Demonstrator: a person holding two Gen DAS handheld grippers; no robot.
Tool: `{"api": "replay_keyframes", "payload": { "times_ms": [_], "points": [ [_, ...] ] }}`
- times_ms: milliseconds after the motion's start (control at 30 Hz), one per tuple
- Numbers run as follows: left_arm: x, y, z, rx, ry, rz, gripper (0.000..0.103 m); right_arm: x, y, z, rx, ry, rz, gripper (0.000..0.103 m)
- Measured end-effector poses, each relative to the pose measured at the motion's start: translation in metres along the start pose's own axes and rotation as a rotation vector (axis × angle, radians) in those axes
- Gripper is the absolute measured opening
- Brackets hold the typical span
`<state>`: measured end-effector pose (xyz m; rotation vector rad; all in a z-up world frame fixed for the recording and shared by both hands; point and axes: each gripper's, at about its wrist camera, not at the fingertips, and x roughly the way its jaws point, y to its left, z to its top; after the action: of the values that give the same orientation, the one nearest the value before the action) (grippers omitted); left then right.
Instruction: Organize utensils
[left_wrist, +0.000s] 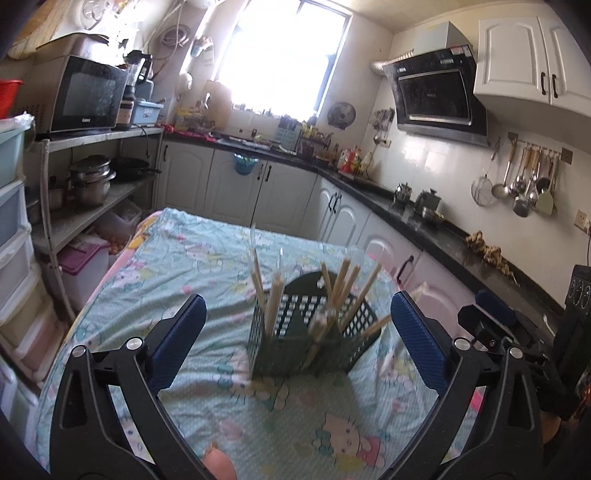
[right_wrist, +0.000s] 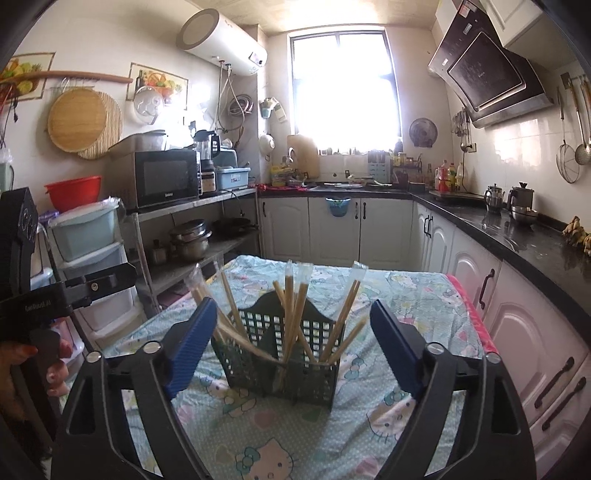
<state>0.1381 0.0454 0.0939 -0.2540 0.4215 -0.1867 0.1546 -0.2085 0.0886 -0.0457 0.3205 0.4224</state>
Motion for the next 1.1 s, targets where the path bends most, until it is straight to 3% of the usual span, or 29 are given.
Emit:
{"api": "replay_keyframes", "payload": {
  "times_ms": [167,633,933,1100],
  "points": [
    [-0.005,-0.001,-0.020,0.021,0.042,0.014,0.092,-0.006,0.003,-0.017,-0.021,0.020,-0.030,0.093],
    [-0.004,-0.010,-0.066,0.039,0.139,0.038,0.092,-0.012,0.004,-0.062,-0.025,0.128,-0.057,0.096],
    [-0.005,-0.012,-0.090,0.055,0.143,0.071,0.092,-0.007,0.001,-0.091,-0.016,0.189,-0.088,0.096],
    [-0.009,-0.016,-0.100,0.079,0.116,0.068,0.092,-0.007,0.001,-0.104,-0.032,0.173,-0.108,0.096]
  ]
}}
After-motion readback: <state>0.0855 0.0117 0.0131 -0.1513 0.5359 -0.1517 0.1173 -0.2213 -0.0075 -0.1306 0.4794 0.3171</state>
